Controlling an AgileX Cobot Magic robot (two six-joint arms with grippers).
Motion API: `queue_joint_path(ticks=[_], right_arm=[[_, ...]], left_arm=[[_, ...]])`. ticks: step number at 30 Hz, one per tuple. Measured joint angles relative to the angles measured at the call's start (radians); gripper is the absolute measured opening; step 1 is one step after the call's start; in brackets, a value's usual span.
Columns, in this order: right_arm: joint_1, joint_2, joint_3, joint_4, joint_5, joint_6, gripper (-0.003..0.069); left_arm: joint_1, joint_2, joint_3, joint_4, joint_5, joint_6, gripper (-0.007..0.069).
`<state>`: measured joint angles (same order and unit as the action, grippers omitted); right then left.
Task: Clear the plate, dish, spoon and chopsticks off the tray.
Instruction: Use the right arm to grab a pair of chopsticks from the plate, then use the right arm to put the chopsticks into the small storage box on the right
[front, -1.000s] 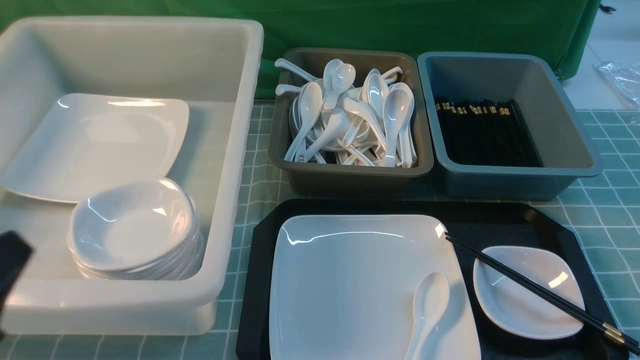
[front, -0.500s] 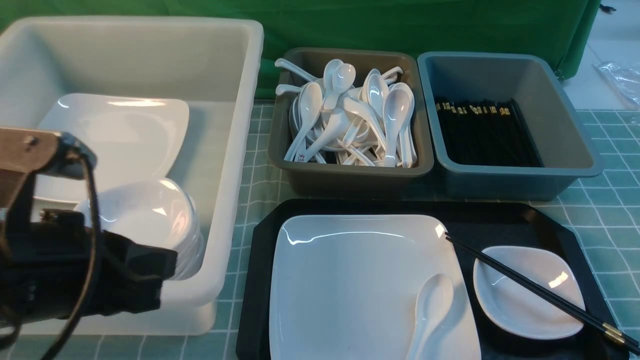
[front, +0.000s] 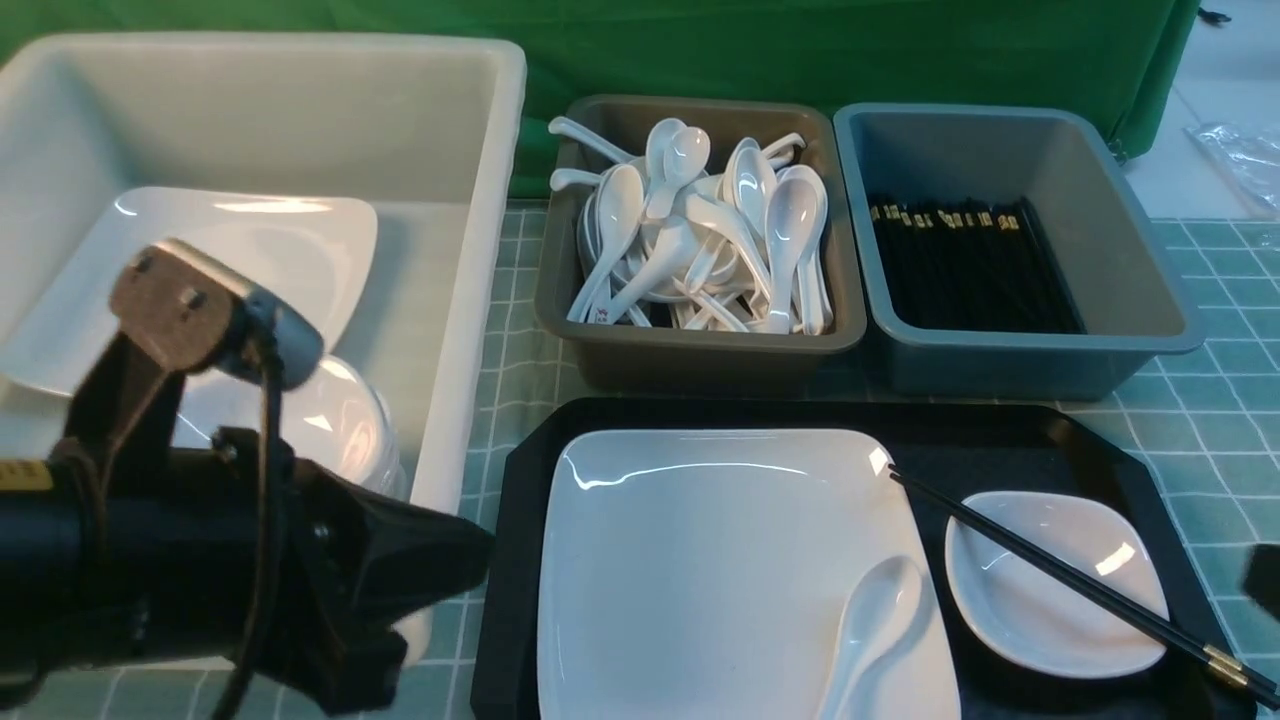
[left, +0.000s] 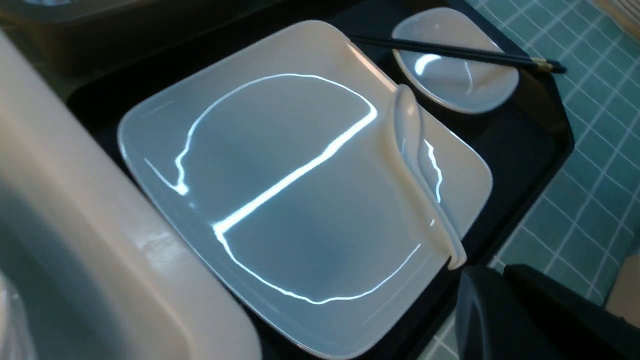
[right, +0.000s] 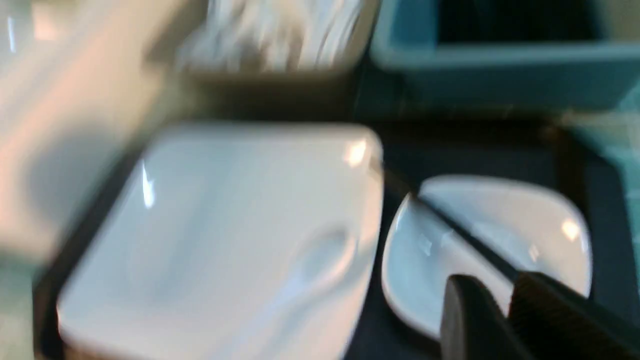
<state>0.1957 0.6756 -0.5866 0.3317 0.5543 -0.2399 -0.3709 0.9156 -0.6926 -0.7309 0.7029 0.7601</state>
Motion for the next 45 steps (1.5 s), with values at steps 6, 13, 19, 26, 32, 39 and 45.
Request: queue_joint_path(ticks=[6, 13, 19, 26, 32, 39, 45], right_arm=[[0.003, 0.411, -0.265, -0.075, 0.218, -0.167, 0.0159], [0.003, 0.760, -0.397, -0.205, 0.283, -0.227, 0.0294], [0.003, 0.928, -0.404, -0.236, 0.198, -0.274, 0.0461], [0.003, 1.019, -0.407, -0.288, 0.107, -0.275, 0.0472], [0.005, 1.081, -0.407, -0.293, 0.070, -0.276, 0.0393], [0.005, 1.079, -0.408, -0.295, 0.120, -0.279, 0.0113], [0.031, 0.959, -0.502, -0.225, 0.246, -0.278, 0.0118]], left_arm=[[-0.062, -0.035, 0.000, 0.011, 0.037, 0.013, 0.0017], [-0.089, -0.125, 0.000, 0.064, 0.090, 0.016, 0.0017], [-0.089, -0.154, 0.000, 0.071, 0.089, 0.018, 0.0017], [-0.089, -0.154, 0.000, 0.077, 0.079, 0.018, 0.0017], [-0.089, -0.154, 0.000, 0.077, 0.079, 0.018, 0.0017], [-0.089, -0.154, 0.000, 0.077, 0.079, 0.018, 0.0017], [-0.089, -0.154, 0.000, 0.077, 0.009, 0.018, 0.0017]])
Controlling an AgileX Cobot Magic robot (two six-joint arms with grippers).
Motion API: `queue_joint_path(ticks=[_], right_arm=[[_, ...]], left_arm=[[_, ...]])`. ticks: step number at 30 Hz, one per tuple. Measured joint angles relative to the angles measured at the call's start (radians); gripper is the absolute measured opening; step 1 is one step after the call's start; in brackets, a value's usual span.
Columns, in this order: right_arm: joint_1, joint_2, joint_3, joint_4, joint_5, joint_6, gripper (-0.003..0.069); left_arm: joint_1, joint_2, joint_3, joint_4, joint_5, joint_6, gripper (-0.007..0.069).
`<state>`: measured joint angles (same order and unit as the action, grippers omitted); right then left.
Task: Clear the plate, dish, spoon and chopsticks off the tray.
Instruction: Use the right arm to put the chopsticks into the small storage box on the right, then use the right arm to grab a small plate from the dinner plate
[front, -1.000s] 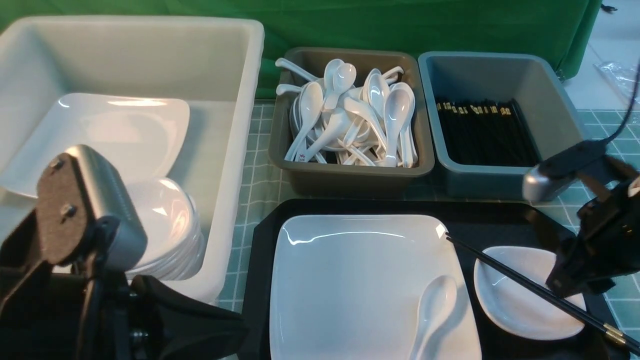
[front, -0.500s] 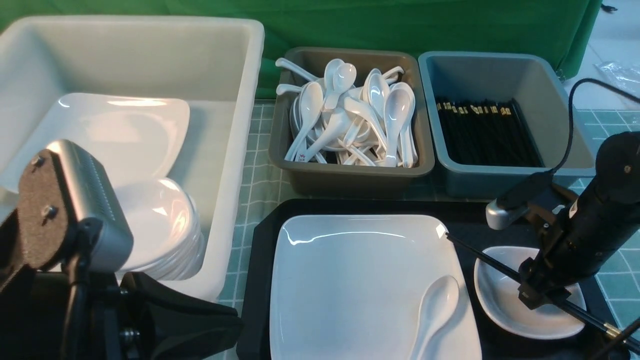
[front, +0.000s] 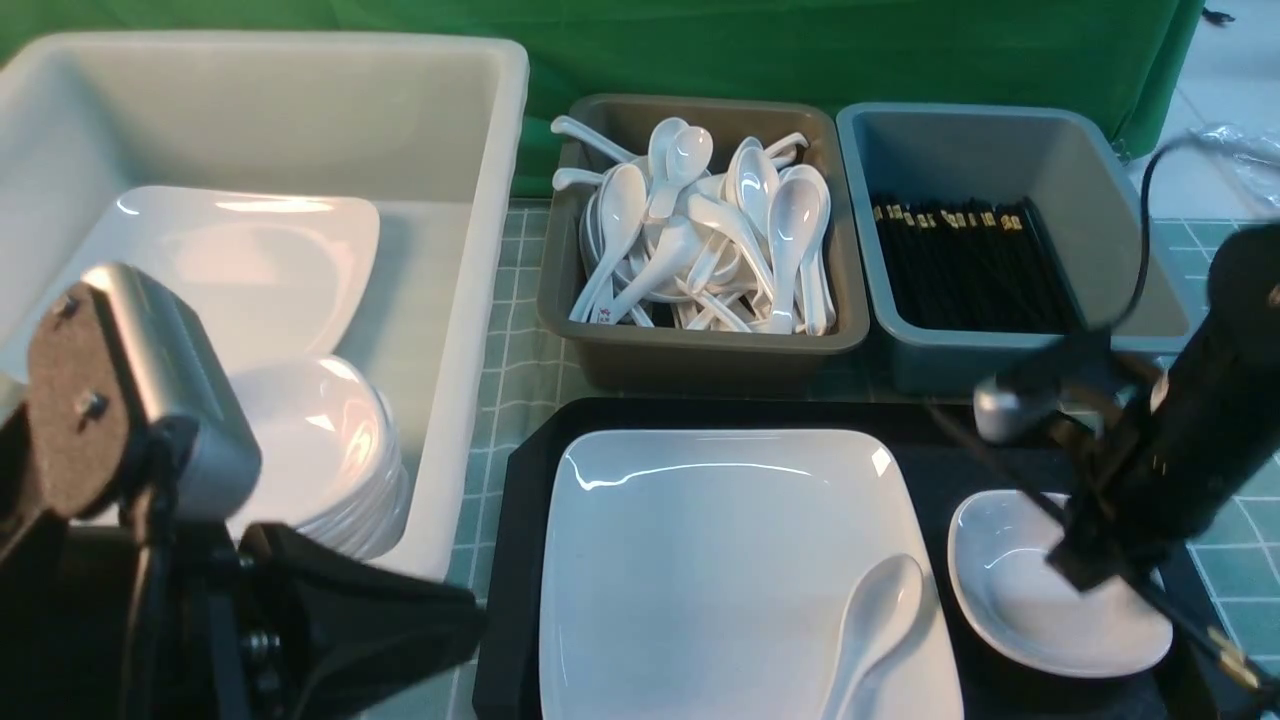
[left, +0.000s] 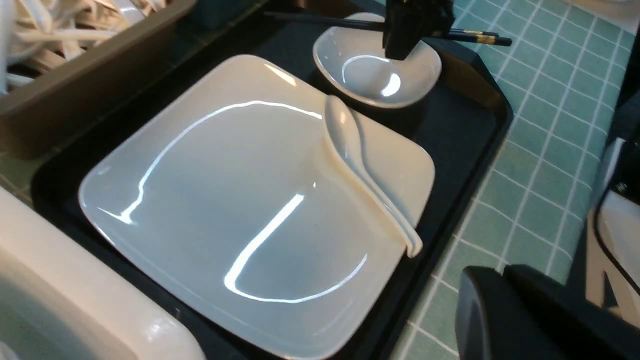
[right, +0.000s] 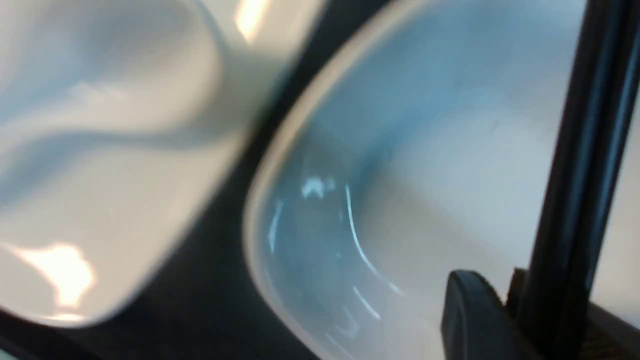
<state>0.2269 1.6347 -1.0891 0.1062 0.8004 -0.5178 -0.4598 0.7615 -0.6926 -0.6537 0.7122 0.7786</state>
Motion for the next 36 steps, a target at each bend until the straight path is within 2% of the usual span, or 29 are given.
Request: queue_joint_path(ticks=[6, 7, 12, 18, 22, 23, 26, 29, 34, 36], right_arm=[[-0.010, -0.036, -0.246, 0.070, -0.084, 0.136, 0.0118], [-0.033, 0.014, -0.354, 0.073, -0.130, 0.193, 0.0118], [-0.088, 0.217, -0.618, 0.076, -0.245, 0.302, 0.0118], [-0.123, 0.455, -0.867, 0.078, -0.264, 0.413, 0.0125], [-0.134, 0.537, -0.933, 0.070, -0.167, 0.451, 0.0292], [-0.135, 0.538, -0.936, 0.067, -0.123, 0.447, 0.0386], [-0.134, 0.515, -0.941, 0.056, -0.052, 0.416, 0.0481], [-0.127, 0.460, -0.941, 0.009, 0.034, 0.384, 0.0451], [-0.067, 0.321, -0.934, -0.119, 0.267, 0.311, 0.0276], [-0.033, 0.269, -0.896, -0.147, 0.323, 0.286, 0.0258]], left_arm=[[0.000, 0.000, 0.000, -0.001, -0.148, 0.000, 0.0017], [0.000, 0.000, 0.000, -0.001, -0.181, 0.000, 0.0017], [0.000, 0.000, 0.000, -0.001, -0.230, 0.039, 0.0017], [0.000, 0.000, 0.000, -0.001, -0.262, 0.063, 0.0017], [0.000, 0.000, 0.000, -0.001, -0.266, 0.072, 0.0017], [0.000, 0.000, 0.000, -0.001, -0.266, 0.075, 0.0017], [0.000, 0.000, 0.000, -0.001, -0.267, 0.076, 0.0017], [0.000, 0.000, 0.000, 0.006, -0.267, 0.077, 0.0017], [0.000, 0.000, 0.000, 0.023, -0.264, 0.077, 0.0017], [0.000, 0.000, 0.000, 0.024, -0.259, 0.077, 0.0017]])
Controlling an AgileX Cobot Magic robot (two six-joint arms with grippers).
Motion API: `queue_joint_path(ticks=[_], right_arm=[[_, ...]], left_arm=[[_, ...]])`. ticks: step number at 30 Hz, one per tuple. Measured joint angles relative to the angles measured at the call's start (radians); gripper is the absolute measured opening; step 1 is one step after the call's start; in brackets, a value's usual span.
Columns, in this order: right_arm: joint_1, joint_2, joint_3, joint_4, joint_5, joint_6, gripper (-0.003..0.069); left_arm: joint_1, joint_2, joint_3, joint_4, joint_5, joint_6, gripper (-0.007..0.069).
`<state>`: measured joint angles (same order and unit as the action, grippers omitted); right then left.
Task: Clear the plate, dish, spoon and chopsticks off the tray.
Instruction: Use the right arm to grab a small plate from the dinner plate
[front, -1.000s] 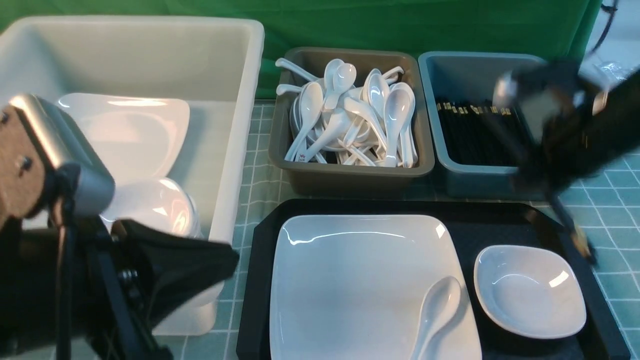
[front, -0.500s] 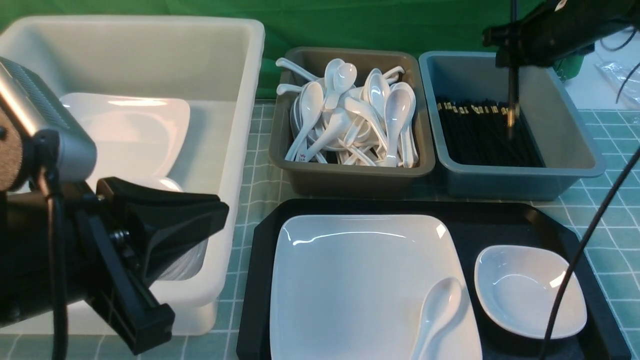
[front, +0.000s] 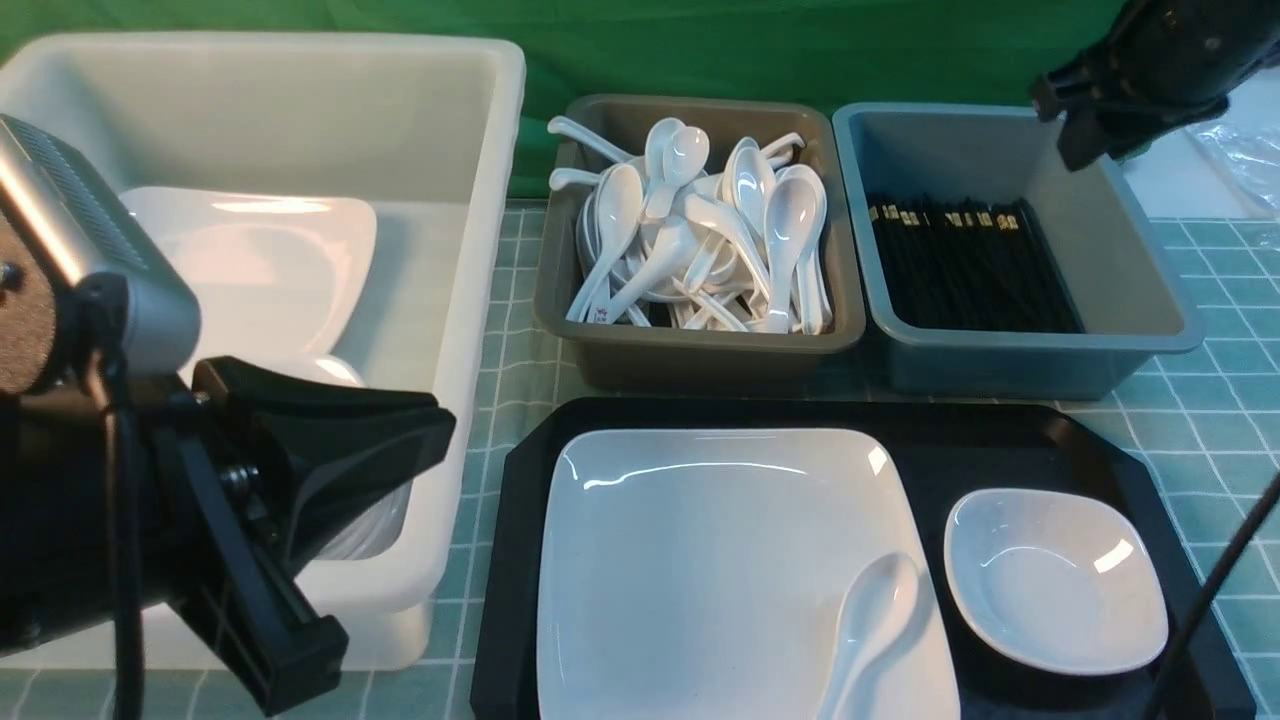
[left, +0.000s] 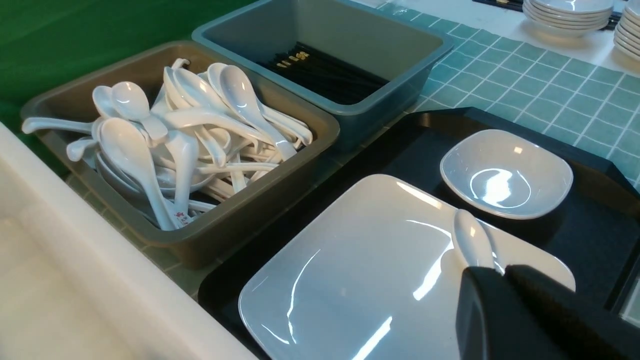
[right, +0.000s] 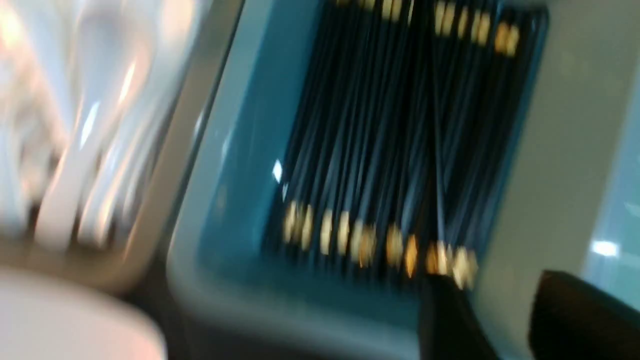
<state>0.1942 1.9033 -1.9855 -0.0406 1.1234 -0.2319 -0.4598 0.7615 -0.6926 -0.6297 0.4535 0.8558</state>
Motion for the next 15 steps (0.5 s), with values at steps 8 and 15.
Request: queue_joint_path(ticks=[8, 15], right_arm=[[0.196, -0.314, 0.616, -0.022, -0.020, -0.051, 0.0318], [0.229, -0.379, 1.031, -0.008, -0.314, -0.054, 0.0470]], left_arm=[[0.000, 0.000, 0.000, 0.001, 0.047, 0.001, 0.0017], [0.000, 0.000, 0.000, 0.001, 0.062, 0.000, 0.0017]])
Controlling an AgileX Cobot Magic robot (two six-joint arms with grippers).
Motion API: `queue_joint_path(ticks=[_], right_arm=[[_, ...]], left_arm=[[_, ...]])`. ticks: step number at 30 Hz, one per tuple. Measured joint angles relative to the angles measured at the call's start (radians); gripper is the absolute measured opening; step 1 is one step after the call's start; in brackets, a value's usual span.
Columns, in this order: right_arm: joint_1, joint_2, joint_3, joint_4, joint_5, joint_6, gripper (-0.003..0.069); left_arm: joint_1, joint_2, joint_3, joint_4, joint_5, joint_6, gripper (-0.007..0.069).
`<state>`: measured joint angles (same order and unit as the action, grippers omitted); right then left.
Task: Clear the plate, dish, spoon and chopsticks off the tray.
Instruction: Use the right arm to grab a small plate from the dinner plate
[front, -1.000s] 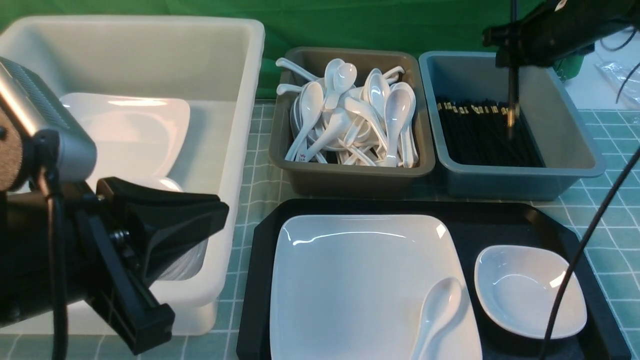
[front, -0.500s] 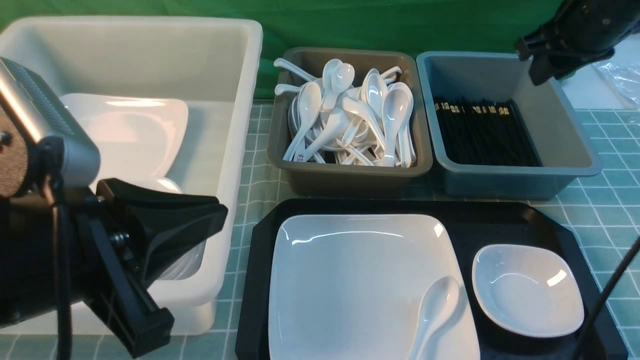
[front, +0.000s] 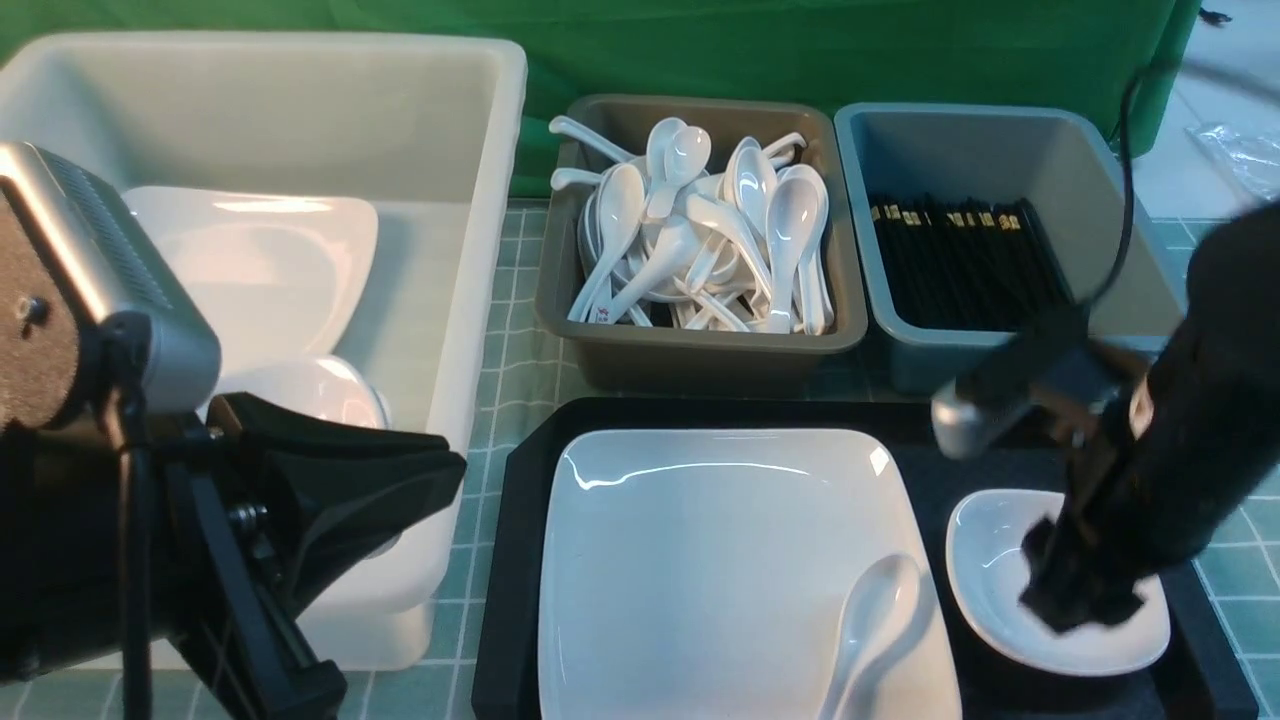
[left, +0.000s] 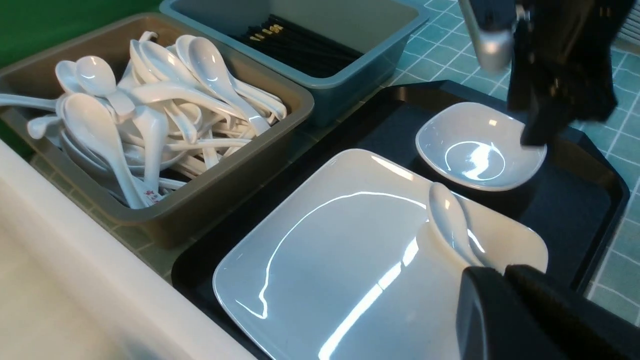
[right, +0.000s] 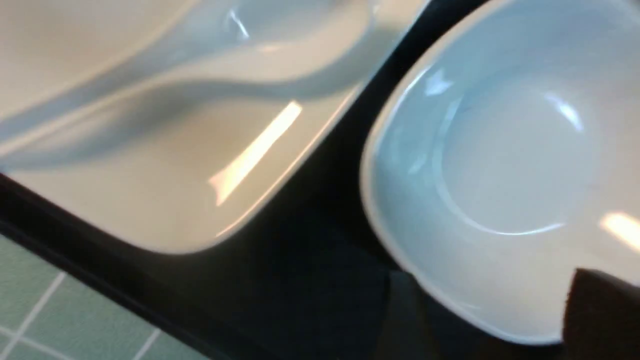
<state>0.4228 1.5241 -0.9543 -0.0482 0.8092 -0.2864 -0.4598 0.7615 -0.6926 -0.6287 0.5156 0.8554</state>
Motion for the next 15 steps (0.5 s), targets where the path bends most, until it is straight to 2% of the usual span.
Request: queue_joint_path(ticks=[5, 10, 15], right_arm=[[0.004, 0.028, 0.091, 0.019, -0.123, -0.022, 0.0513], [0.008, 0.041, 0.097, 0.023, -0.187, -0.042, 0.0517], [0.009, 0.081, 0.098, 0.024, -0.242, -0.115, 0.0517]], left_arm=[[0.000, 0.000, 0.000, -0.001, 0.002, 0.000, 0.0017], [0.000, 0.000, 0.000, -0.002, 0.003, 0.000, 0.0017], [0.000, 0.000, 0.000, -0.003, 0.004, 0.000, 0.0017]])
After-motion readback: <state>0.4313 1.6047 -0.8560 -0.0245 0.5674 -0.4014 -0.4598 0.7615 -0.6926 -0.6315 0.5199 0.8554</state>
